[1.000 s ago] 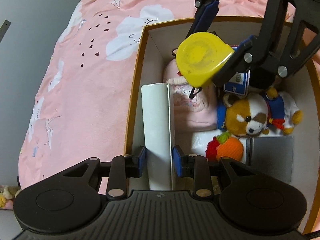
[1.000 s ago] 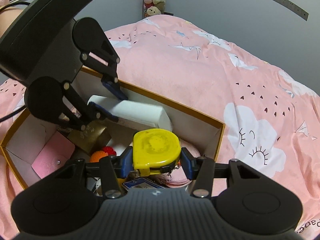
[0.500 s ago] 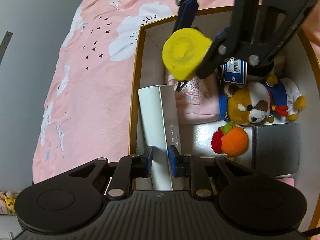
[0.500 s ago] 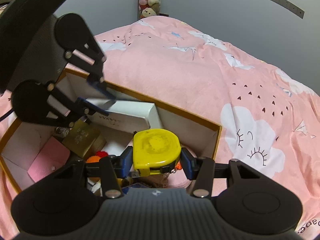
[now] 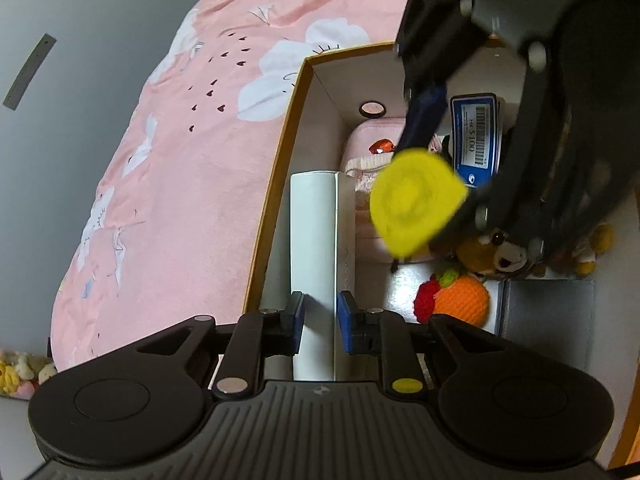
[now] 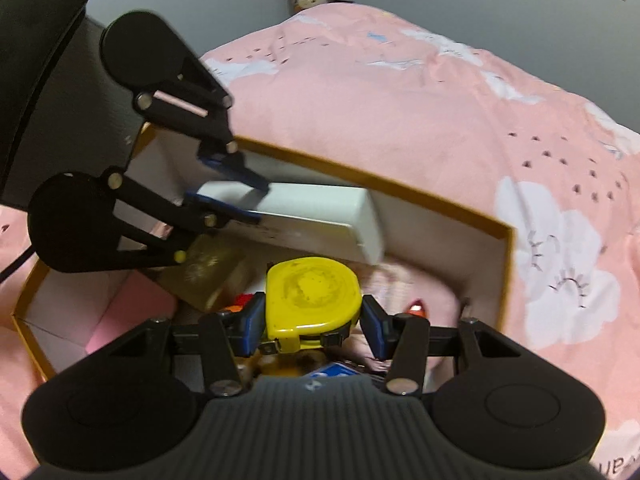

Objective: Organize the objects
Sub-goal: 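Lower the white box and tape measure into the orange box and open both tools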

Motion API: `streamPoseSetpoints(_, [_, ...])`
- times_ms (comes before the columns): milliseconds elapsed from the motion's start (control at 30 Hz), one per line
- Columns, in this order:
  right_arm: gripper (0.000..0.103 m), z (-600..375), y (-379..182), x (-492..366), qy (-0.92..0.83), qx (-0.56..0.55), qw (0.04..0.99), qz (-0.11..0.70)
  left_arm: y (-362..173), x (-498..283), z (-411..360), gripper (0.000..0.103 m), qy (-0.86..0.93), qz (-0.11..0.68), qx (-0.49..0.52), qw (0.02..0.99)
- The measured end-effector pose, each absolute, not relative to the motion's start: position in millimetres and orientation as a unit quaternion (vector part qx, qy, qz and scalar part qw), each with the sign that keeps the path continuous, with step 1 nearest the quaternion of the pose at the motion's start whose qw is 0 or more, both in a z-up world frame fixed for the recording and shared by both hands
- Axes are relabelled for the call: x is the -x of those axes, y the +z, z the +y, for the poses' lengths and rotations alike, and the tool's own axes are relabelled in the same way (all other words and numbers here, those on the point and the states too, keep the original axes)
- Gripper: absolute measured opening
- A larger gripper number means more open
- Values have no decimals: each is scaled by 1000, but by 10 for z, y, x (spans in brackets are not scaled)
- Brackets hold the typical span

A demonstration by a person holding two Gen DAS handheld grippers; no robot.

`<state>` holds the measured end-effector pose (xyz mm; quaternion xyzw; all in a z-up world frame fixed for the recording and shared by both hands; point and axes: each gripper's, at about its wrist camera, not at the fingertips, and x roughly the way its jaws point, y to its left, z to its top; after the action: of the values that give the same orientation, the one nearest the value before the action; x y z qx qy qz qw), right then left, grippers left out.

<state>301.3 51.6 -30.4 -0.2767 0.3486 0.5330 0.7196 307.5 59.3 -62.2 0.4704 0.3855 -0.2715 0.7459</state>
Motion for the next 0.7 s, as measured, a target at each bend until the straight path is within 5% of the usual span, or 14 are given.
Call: streamPoseSetpoints(700, [53,1097,-649,-3008,528,294,694,391,-621,-3012,724,25,-247,377,-457,767])
